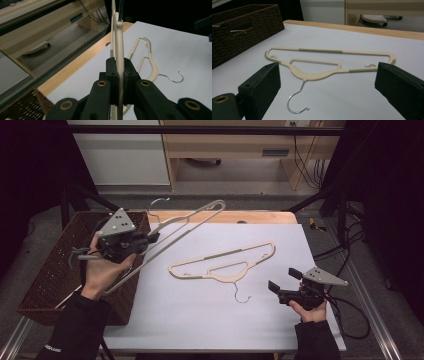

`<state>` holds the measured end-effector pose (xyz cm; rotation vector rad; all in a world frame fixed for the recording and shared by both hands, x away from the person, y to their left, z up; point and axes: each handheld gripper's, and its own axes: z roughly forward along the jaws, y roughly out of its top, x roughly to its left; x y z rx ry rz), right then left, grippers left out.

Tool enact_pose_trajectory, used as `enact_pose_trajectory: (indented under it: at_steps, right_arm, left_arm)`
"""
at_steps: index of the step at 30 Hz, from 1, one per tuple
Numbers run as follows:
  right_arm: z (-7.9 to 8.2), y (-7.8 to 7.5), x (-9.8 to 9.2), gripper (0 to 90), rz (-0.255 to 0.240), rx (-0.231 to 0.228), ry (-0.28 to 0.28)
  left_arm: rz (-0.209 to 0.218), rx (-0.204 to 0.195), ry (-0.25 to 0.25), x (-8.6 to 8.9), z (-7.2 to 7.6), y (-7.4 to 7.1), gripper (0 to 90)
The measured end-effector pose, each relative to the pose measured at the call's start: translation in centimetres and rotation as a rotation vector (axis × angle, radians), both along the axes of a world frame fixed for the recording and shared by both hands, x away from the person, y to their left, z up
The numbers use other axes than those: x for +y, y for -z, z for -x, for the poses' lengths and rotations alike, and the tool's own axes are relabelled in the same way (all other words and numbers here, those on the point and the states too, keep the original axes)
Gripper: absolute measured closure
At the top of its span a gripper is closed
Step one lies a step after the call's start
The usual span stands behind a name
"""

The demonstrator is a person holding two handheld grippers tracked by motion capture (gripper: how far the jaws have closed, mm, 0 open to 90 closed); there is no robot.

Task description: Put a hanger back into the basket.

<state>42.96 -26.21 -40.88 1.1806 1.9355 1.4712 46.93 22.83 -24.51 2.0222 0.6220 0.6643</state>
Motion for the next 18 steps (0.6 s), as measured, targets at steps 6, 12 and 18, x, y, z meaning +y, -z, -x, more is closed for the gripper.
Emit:
enact_pose_trajectory:
  at_steps: [6,12,18]
  right_arm:
    - [0.0,0.0,0.0,6.7,0.009,0.001,0.007]
    - [0.0,0.0,0.0,6.3,0.010,0.002,0.005]
    - [0.0,0.0,0.1,5.8,0.018,0.005,0.000]
  left_arm:
    - [0.034,-0.023,-0.033,3.0,0.3,-1.2,85.6]
    - [0.025,-0.038,-0.071,5.5,0.3,-1.9,85.6]
    - [0.035,-0.053,-0.119,9.1,-0.2,-1.6,85.6]
